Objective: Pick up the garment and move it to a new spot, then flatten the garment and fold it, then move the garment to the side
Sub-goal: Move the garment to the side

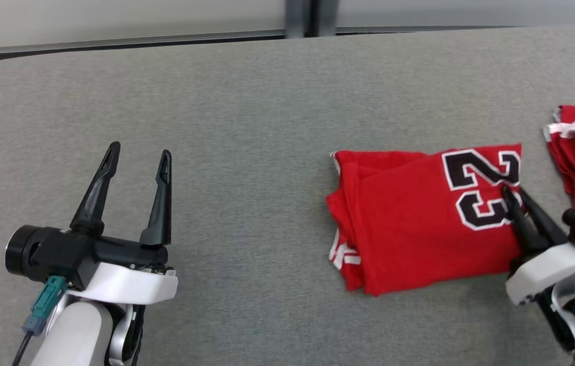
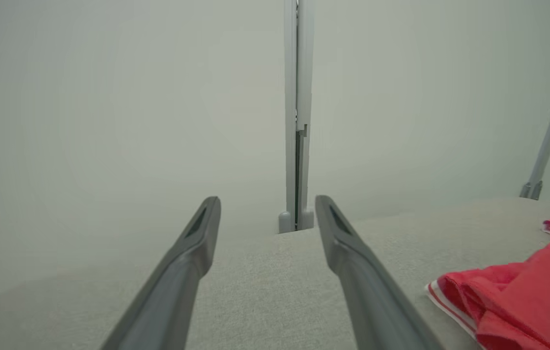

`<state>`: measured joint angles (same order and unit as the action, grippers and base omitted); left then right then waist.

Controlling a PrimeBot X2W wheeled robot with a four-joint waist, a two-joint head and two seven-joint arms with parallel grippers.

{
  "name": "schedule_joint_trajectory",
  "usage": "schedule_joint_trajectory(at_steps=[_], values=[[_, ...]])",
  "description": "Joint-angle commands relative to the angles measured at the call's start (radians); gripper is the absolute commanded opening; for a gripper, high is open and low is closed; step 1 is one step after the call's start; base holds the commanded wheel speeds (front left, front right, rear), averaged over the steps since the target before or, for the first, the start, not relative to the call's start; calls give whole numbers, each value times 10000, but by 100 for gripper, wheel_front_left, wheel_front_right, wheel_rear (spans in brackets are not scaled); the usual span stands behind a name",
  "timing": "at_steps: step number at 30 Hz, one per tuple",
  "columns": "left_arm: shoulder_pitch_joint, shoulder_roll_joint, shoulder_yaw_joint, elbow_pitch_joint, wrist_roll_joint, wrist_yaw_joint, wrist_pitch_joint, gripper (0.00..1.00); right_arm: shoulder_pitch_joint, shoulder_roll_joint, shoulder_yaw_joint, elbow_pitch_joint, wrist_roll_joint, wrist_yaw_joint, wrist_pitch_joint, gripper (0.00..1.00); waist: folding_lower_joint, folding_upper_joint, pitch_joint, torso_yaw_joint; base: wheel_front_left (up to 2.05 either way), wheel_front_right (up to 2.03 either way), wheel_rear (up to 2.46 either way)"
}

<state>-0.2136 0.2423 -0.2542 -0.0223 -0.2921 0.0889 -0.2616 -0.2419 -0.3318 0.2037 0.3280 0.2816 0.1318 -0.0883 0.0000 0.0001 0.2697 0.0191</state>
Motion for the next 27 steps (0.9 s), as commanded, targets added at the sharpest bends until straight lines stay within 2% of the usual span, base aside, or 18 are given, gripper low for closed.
schedule_joint_trajectory(at_steps=[1,4,8,16,22,23,24,25,27], values=[[-280,110,-14,-69,89,-88,-39,100,-491,-280,-150,-94,-23,-22,90,0,0,-1,450,-1074,0,0,0],[-506,167,-102,-163,169,-164,2,100,-1277,-775,-250,-108,-93,-22,259,0,0,-1,788,-1567,0,0,0],[-966,245,-252,-358,309,-273,114,100,-2069,-1612,-933,-161,-116,-22,382,0,0,-1,1325,-1759,0,0,0],[-1853,323,-459,-660,459,-499,240,100,-2725,-3129,-2591,305,-21,-22,656,0,0,-1,2403,-1393,0,0,0],[-2242,264,-638,-812,551,-564,278,100,-3213,-3551,-3003,1361,-343,-24,522,0,0,-1,2829,-1121,0,0,0],[-2286,253,-664,-827,563,-574,285,100,-3331,-3483,-3168,1684,-492,-24,526,11,0,-1,2876,-1098,0,0,0],[-2329,248,-688,-842,554,-589,285,100,-3442,-3364,-3227,1959,-565,-22,480,47,0,-1,2912,-1076,0,0,0],[-2350,253,-708,-828,537,-613,271,100,-3577,-3237,-3362,2296,-653,-24,444,100,0,-1,2923,-1055,0,0,0],[-2330,246,-734,-737,481,-607,269,100,-3824,-3030,-3614,2729,-821,-24,185,100,0,-1,2880,-1033,0,0,0]])
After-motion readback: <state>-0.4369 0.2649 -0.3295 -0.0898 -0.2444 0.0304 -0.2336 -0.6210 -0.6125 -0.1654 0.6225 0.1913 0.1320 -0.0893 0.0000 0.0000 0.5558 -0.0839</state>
